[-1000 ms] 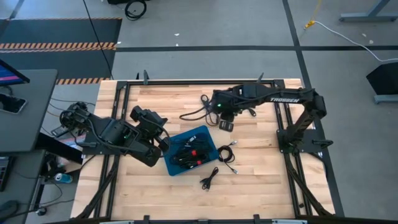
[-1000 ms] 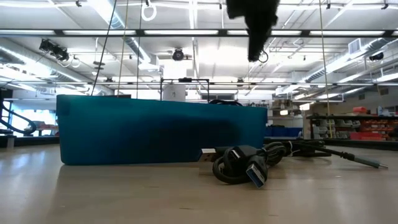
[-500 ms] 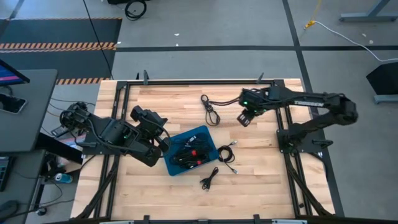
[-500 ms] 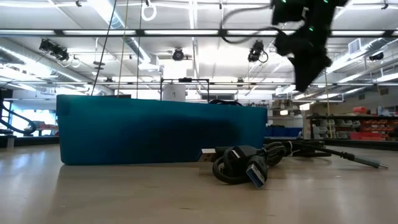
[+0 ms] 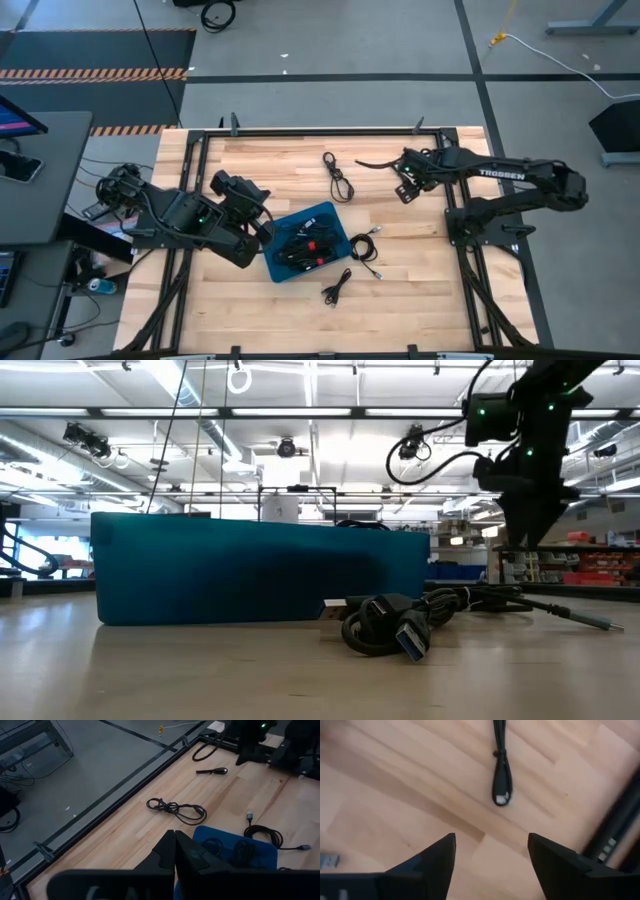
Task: Pick and place USB-C Cables
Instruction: Put the black charger cable into the blue bin
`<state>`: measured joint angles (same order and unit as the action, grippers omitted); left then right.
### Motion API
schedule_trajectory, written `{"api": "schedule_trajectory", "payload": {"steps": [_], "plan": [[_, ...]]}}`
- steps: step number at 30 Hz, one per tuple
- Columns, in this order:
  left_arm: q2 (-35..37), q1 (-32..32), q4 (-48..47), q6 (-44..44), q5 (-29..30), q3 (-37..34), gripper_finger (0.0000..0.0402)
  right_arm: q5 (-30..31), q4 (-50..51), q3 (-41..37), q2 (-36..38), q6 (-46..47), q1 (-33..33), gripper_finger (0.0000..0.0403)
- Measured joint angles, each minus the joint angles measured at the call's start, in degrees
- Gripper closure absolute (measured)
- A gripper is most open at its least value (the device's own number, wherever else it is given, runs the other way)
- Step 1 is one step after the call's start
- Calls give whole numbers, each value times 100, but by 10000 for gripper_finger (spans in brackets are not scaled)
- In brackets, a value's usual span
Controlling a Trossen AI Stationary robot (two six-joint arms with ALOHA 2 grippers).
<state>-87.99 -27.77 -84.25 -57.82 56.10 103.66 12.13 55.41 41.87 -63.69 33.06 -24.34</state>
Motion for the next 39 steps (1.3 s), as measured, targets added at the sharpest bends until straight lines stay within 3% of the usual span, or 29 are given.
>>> {"api": "schedule_trajectory", "payload": {"steps": [6,12,30,39], "plan": [[0,1,116,-1,0,0,397,-57,-769,-129,-2,-279,-326,144],[0,2,123,-2,-2,0,397,-547,-1166,-127,-117,-505,-778,146],[0,1,151,-4,-2,0,397,-936,-1620,-127,-1650,-1438,-1210,146],[0,0,174,-4,-3,0,397,-1005,-1685,-105,-2020,-1720,-1486,147]]}}
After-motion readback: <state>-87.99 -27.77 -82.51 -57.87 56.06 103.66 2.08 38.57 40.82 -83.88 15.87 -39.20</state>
